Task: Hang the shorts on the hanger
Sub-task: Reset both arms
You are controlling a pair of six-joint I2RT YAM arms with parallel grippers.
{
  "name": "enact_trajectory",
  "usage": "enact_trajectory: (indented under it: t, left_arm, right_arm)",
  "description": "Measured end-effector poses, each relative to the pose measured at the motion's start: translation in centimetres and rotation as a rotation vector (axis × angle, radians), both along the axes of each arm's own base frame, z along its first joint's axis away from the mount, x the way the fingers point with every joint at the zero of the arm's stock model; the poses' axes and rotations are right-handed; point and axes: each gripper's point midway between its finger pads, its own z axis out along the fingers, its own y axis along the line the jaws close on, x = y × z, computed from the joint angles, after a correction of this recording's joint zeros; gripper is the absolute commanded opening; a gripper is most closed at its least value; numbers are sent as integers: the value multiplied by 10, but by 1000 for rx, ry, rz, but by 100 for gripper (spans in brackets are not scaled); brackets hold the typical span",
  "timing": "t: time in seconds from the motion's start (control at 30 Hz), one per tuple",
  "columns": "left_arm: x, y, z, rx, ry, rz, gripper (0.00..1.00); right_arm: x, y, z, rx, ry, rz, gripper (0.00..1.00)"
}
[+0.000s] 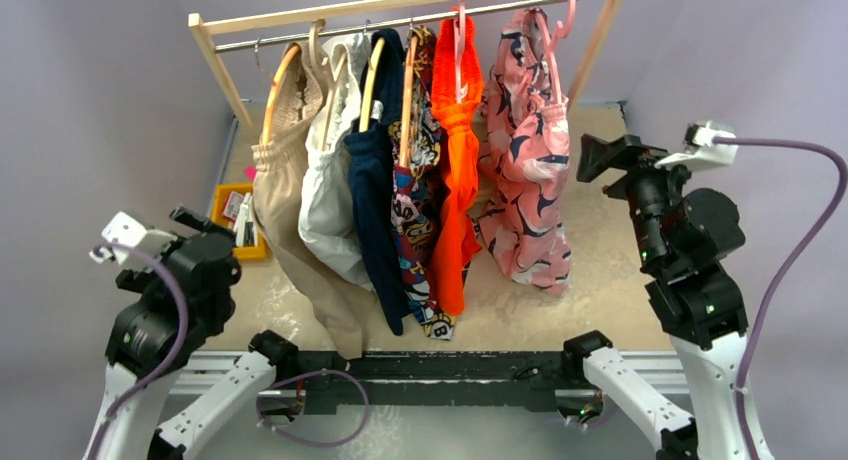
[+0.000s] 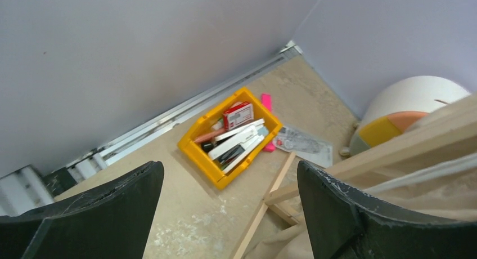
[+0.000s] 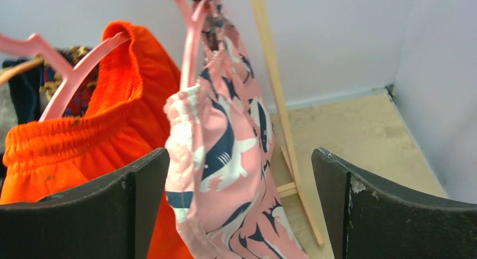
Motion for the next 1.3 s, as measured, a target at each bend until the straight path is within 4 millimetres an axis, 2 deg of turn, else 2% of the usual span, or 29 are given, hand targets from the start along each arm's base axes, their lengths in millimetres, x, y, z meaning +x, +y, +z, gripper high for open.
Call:
enact_trajectory:
  t: [0.1, 0.2, 0.33, 0.4, 0.5, 0.6, 0.7, 0.77, 0.83, 0.93, 1.1, 1.2, 1.3]
  left_arm:
    - [12, -5, -2, 9, 79, 55, 88]
    - [27, -16, -18, 33, 194, 58, 88]
    - [38, -32, -37, 44, 316, 4, 89]
    - [39, -36, -40, 57, 355, -30, 90]
    - [38, -42, -37, 63, 382, -102, 98]
    - [35, -43, -22, 40, 316, -150, 98]
    - [22, -36, -7, 12, 221, -168, 98]
    - [9, -29, 4, 3, 154, -180, 96]
    - [2, -23, 14, 4, 108, -180, 94]
    - [2, -17, 35, 37, 76, -163, 94]
    - [21, -15, 80, 111, 15, -116, 93]
    - [30, -17, 107, 123, -59, -106, 93]
    - [32, -17, 139, 114, -154, -101, 93]
  right_arm:
    - [-7, -15, -6, 91, 9, -84, 99]
    - [-11, -27, -14, 186, 34, -160, 99]
    - [-12, -24, -27, 207, 84, -158, 99]
    - [-12, -20, -29, 188, 97, -134, 99]
    - [-15, -15, -26, 154, 86, -90, 99]
    - [-24, -11, -14, 134, 10, -39, 99]
    - [-38, -10, -9, 123, -79, 5, 99]
    - [-47, -9, 1, 124, -132, 30, 99]
    - [-49, -6, 14, 124, -168, 50, 99]
    - [-33, -2, 18, 115, -166, 44, 99]
    - [1, -6, -1, 94, -94, -40, 99]
    - [14, -9, -5, 91, -66, -84, 99]
    - [20, -11, 18, 104, -88, -107, 99]
